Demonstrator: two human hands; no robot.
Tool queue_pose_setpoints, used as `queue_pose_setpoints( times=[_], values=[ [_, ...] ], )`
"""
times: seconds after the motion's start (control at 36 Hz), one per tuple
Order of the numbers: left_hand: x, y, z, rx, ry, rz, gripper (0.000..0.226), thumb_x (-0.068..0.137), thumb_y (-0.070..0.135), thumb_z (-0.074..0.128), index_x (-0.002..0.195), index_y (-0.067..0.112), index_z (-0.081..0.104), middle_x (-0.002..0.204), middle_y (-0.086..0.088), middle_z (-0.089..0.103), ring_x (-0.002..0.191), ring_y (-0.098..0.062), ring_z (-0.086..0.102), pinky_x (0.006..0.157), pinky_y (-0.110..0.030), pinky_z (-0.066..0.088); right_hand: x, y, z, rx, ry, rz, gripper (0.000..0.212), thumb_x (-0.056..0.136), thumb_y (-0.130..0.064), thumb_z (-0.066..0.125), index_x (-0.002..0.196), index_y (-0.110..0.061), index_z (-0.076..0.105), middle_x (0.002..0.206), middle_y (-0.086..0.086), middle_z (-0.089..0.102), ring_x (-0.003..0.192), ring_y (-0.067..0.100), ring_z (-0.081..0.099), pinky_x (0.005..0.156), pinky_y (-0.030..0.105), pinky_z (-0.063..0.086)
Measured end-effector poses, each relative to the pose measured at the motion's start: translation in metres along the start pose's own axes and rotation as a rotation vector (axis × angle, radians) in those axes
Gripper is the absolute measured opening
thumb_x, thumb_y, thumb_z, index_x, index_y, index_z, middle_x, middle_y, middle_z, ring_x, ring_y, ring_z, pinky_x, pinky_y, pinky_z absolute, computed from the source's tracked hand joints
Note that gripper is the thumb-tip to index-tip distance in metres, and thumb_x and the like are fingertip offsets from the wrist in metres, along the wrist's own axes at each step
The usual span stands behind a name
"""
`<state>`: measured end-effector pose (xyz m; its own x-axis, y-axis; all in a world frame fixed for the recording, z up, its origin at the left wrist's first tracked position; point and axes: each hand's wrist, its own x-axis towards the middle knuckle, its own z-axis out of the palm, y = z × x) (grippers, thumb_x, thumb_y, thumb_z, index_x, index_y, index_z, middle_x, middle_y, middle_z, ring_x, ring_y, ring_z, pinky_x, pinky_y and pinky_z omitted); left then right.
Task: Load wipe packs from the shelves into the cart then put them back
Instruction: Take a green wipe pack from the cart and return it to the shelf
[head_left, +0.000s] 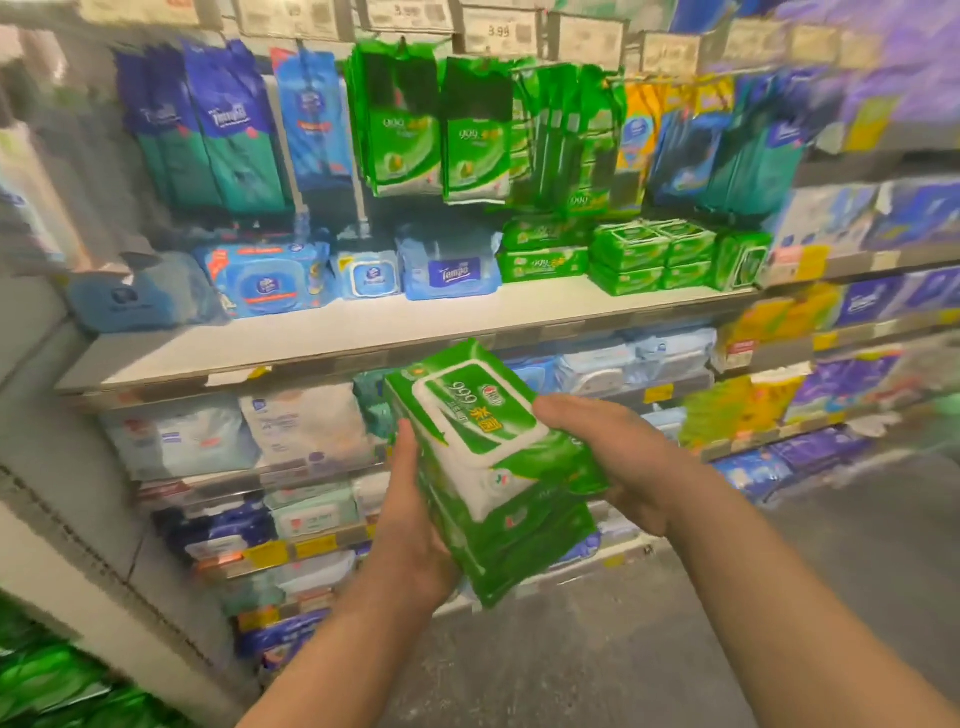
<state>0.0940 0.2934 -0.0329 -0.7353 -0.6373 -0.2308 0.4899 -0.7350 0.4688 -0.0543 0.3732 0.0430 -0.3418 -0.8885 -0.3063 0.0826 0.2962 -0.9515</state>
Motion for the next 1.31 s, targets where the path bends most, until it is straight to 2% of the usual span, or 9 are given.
queue_pose_setpoints(
  times=[0.25,0.44,0.58,0.67,0.83,0.94,1.0,1.14,1.31],
  values=[
    [0.093,-0.006,0.037,0.054,-0.021,0.045,0.078,0.087,0.079,0.044,0.137,0.023,0.064,0.136,-0.014,0.066,0.123,-0.040,0.063,0.111,-0.059,0.040,0.045,-0.003,-0.057,0.128,0.213,-0.122,0.033,0.092,-0.046,0.062,0.112,-0.022,0.074,0.105,-0.001,0.078,0.098,0.016,0.071,0.082,0.037,0.051],
    [0.171,0.005,0.061,0.029,-0.039,0.078,0.080,0.076,0.078,0.054,0.136,0.026,0.064,0.134,-0.011,0.067,0.122,-0.037,0.064,0.113,-0.058,0.040,0.101,-0.008,-0.073,0.234,0.350,-0.083,0.048,0.089,-0.067,0.051,0.116,-0.034,0.073,0.113,-0.003,0.076,0.106,0.018,0.066,0.084,0.046,0.050],
    [0.209,0.006,0.084,-0.023,-0.150,0.066,0.070,0.096,0.068,0.030,0.095,0.023,0.085,0.113,-0.010,0.077,0.096,-0.027,0.076,0.068,-0.039,0.063,0.138,-0.023,-0.080,0.339,0.324,-0.099,0.060,0.068,-0.076,0.051,0.114,-0.043,0.072,0.111,-0.011,0.076,0.109,0.012,0.067,0.083,0.048,0.053],
    [0.231,0.003,0.095,-0.048,-0.125,0.060,0.070,0.095,0.069,0.032,0.101,0.023,0.083,0.117,-0.011,0.075,0.100,-0.028,0.075,0.071,-0.039,0.064,0.157,-0.033,-0.090,0.393,0.309,-0.142,0.058,0.072,-0.072,0.049,0.115,-0.040,0.071,0.102,-0.014,0.078,0.095,0.008,0.074,0.083,0.048,0.055],
    [0.268,-0.007,0.110,-0.027,-0.003,0.067,0.067,0.089,0.070,0.043,0.110,0.018,0.079,0.115,-0.014,0.076,0.099,-0.032,0.075,0.084,-0.046,0.056,0.197,-0.039,-0.120,0.443,0.374,-0.071,0.125,0.041,-0.082,0.082,0.147,-0.027,0.045,0.131,0.009,0.068,0.115,0.034,0.067,0.099,0.057,0.051],
    [0.291,-0.010,0.119,0.061,0.090,0.102,0.063,0.086,0.071,0.049,0.121,0.023,0.071,0.113,-0.011,0.077,0.103,-0.032,0.074,0.092,-0.046,0.054,0.219,-0.045,-0.142,0.443,0.303,-0.214,0.056,0.083,-0.057,0.059,0.122,-0.019,0.069,0.117,0.012,0.075,0.104,0.033,0.073,0.089,0.051,0.056],
    [0.303,-0.010,0.121,0.116,0.147,0.150,0.059,0.087,0.070,0.050,0.119,0.026,0.073,0.109,-0.006,0.078,0.102,-0.029,0.074,0.085,-0.043,0.055,0.232,-0.044,-0.158,0.491,0.287,-0.205,0.043,0.094,-0.050,0.055,0.122,-0.022,0.069,0.117,0.011,0.075,0.105,0.032,0.073,0.094,0.058,0.055],
    [0.330,-0.007,0.125,0.260,0.235,0.280,0.060,0.091,0.067,0.050,0.127,0.024,0.070,0.121,-0.008,0.074,0.116,-0.025,0.066,0.109,-0.049,0.046,0.264,-0.048,-0.197,0.531,0.178,-0.152,0.063,0.073,-0.059,0.065,0.127,-0.027,0.068,0.117,0.007,0.075,0.106,0.032,0.072,0.097,0.060,0.053],
    [0.347,-0.003,0.137,0.410,0.299,0.443,0.049,0.100,0.056,0.042,0.122,0.021,0.069,0.116,-0.003,0.075,0.103,-0.021,0.070,0.084,-0.040,0.047,0.285,-0.052,-0.229,0.602,-0.021,-0.148,0.070,0.080,-0.057,0.070,0.139,-0.020,0.058,0.124,0.010,0.072,0.112,0.031,0.070,0.101,0.053,0.051]
  ],
)
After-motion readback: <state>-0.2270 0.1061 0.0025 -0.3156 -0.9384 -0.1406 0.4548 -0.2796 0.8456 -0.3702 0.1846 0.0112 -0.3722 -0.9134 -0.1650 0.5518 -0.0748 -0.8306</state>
